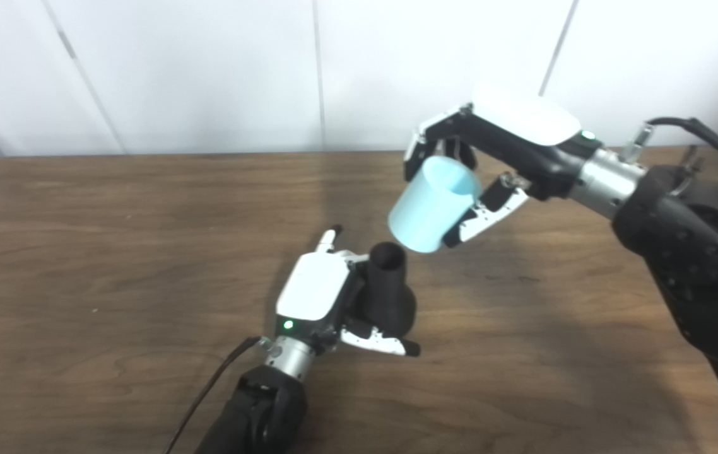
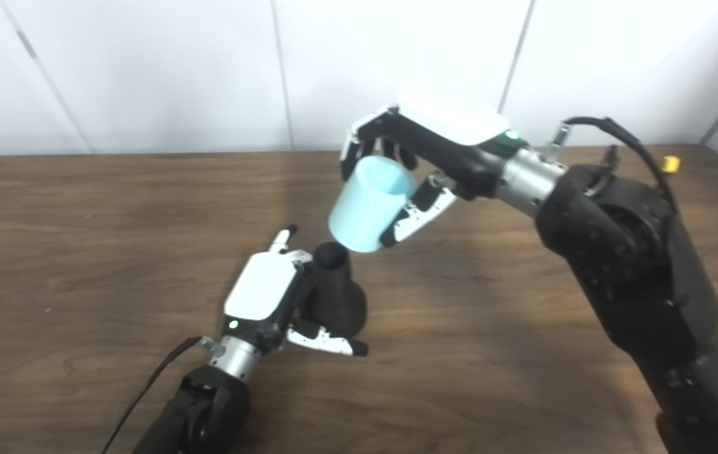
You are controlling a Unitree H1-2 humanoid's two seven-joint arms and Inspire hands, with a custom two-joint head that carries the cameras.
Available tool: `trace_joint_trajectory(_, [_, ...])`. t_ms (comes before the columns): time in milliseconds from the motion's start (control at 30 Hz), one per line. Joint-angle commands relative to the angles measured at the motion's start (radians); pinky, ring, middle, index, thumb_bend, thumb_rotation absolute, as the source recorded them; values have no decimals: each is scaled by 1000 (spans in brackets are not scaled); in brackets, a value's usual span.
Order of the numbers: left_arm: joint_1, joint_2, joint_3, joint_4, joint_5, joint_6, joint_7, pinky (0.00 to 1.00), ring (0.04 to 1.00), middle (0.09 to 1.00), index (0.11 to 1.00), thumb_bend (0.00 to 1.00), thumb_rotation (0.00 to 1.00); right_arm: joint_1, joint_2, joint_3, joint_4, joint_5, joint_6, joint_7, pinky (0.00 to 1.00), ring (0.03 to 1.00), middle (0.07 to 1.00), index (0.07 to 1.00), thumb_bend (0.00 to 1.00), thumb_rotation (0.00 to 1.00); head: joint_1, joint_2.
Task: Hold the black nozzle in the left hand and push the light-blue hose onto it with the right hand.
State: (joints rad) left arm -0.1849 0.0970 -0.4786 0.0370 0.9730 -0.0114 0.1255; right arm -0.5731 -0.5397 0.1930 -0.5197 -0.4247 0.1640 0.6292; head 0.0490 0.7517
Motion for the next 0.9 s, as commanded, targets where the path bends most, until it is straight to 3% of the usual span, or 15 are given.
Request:
trace_joint_trajectory(0, [-21, -23, -13, 3, 12, -10, 26, 1000, 676, 448, 511, 522, 0, -24, -19, -24, -17, 13, -17, -13, 262, 364, 502, 516, 514, 0, 5, -1])
trace_joint_trajectory(433, [-20, -28, -16, 13, 2, -14, 42, 1000, 664, 443, 518, 521, 0, 5, -6, -15, 19, 24, -87, -29, 323, 372, 514, 505, 514, 0, 5, -1])
trace_joint_trajectory(867, [-19, -28, -19, -4, 11, 1, 23, 1000, 660, 447, 516, 522, 0, 10, 0, -4, 19, 29, -43, 5, 352, 375, 496, 520, 514, 0, 4, 11])
